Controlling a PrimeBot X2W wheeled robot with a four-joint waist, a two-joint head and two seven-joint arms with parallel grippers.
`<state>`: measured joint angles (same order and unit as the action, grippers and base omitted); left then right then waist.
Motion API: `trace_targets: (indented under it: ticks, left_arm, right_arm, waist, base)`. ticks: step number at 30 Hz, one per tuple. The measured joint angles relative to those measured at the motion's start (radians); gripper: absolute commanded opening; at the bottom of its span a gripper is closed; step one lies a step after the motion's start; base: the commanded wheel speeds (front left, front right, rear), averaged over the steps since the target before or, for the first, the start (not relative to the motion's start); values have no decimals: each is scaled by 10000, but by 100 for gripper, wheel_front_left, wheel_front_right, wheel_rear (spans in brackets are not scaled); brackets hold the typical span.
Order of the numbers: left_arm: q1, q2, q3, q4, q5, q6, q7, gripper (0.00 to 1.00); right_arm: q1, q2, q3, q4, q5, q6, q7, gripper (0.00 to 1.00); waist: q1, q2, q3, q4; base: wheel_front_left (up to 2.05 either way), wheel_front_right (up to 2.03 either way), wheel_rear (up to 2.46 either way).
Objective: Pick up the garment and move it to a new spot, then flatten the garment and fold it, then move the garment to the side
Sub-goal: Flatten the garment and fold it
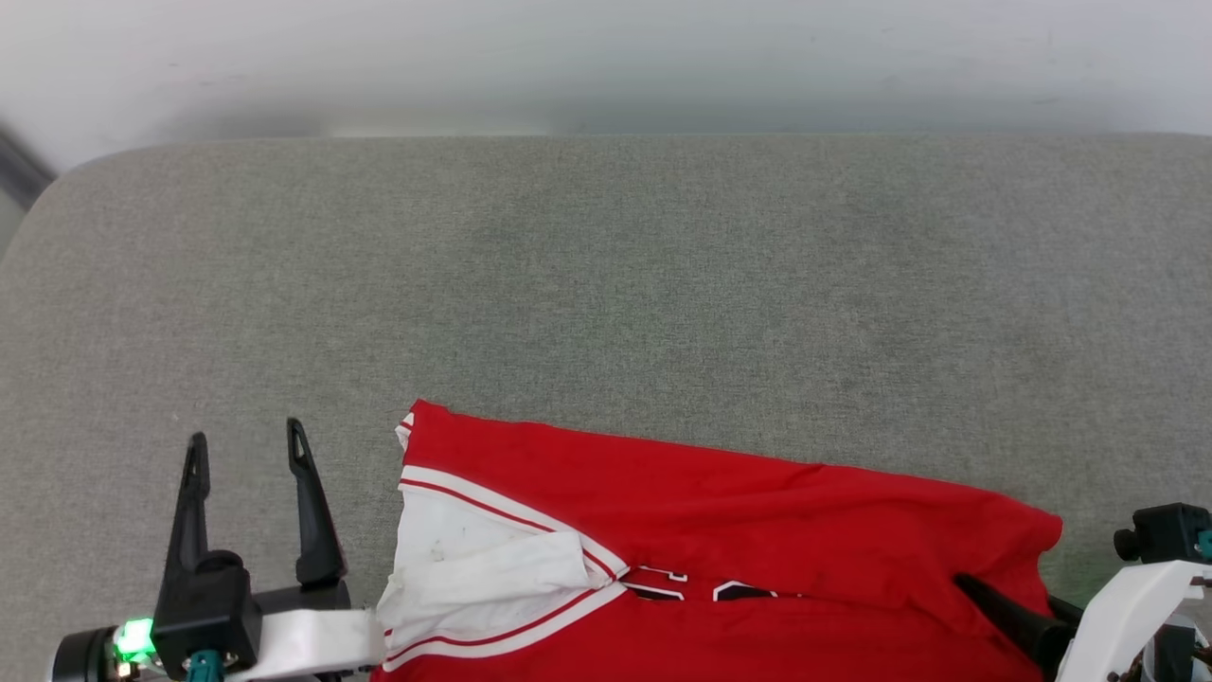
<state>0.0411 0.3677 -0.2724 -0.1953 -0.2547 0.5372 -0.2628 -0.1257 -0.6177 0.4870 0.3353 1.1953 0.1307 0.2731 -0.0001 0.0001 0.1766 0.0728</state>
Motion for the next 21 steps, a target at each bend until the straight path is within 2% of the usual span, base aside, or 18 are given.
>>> trace_targets:
  ticks: [4, 5, 6, 7, 14, 21]
  left_arm:
    - [405, -679, 535, 92, 627, -560, 0, 100]
    - [498, -830, 688, 167, 729, -662, 0, 100]
    - [595, -1026, 859, 178, 800, -736, 0, 100]
    - [664, -1154, 988, 180, 922, -857, 0, 100]
    - [1025, -1898, 1557, 184, 1626, -1524, 0, 100]
    - [1368, -2320, 1785, 257, 2044, -1944, -2, 100]
  right_arm:
    - [-23, 136, 10, 132, -221, 2, 23, 100]
    - [-53, 169, 10, 182, -274, 2, 56, 65]
    - [-86, 178, 17, 226, -376, 2, 104, 20]
    - [-124, 184, 42, 274, -464, 0, 117, 0]
    - [-254, 130, -4, 322, -711, 6, 353, 0]
    - [-398, -755, -612, 349, -918, 8, 585, 0]
  waist:
    - [0, 0, -23, 32]
    - [0, 0, -37, 39]
    - [-1, 0, -55, 45]
    - [0, 0, -78, 46]
    - [1, 0, -308, 44]
    - [1, 0, -636, 40]
  base:
    - [0, 0, 0]
    - [0, 0, 0]
    - [0, 0, 0]
    - [0, 0, 0]
    - [0, 0, 0]
    - [0, 0, 0]
